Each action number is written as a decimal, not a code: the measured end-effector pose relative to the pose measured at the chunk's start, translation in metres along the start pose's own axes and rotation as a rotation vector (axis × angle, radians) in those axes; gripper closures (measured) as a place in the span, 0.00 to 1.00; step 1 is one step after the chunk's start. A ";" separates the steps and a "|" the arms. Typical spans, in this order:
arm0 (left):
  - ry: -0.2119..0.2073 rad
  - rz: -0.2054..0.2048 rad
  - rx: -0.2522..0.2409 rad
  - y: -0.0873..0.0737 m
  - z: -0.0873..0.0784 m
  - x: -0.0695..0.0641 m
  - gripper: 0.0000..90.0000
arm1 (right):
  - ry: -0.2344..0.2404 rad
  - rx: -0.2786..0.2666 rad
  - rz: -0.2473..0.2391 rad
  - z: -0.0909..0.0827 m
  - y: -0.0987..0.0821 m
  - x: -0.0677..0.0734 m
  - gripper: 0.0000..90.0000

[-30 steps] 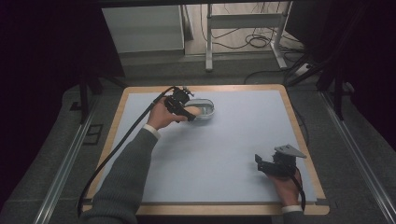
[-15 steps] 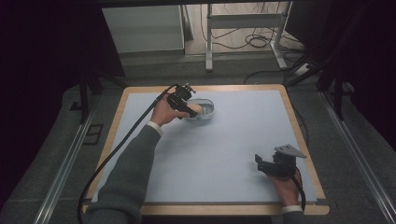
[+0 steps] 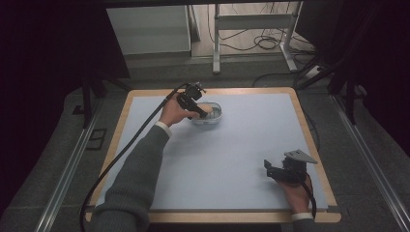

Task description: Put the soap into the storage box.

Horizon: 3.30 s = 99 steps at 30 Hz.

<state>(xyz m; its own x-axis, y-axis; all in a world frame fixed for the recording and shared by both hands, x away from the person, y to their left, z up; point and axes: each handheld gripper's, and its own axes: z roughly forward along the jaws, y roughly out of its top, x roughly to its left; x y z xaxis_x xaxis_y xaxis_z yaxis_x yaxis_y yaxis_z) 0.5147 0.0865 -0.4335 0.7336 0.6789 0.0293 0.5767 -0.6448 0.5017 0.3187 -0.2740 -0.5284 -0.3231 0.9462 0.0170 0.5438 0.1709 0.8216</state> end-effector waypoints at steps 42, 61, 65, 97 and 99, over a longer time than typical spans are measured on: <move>-0.022 0.038 -0.059 -0.013 -0.021 -0.010 0.25 | -0.006 -0.001 -0.001 0.000 0.000 0.000 0.11; -0.027 -0.024 -0.169 -0.116 -0.064 -0.038 0.22 | -0.017 -0.001 -0.008 0.000 0.000 0.001 0.11; -0.033 -0.050 -0.203 -0.143 -0.067 -0.047 0.22 | -0.018 -0.001 -0.008 0.000 0.000 0.001 0.11; -0.031 -0.179 -0.209 -0.237 -0.046 -0.055 0.21 | -0.014 0.007 -0.024 0.001 0.000 0.002 0.11; -0.036 -0.185 -0.215 -0.237 -0.047 -0.055 0.21 | -0.004 0.003 -0.019 0.001 0.000 0.001 0.11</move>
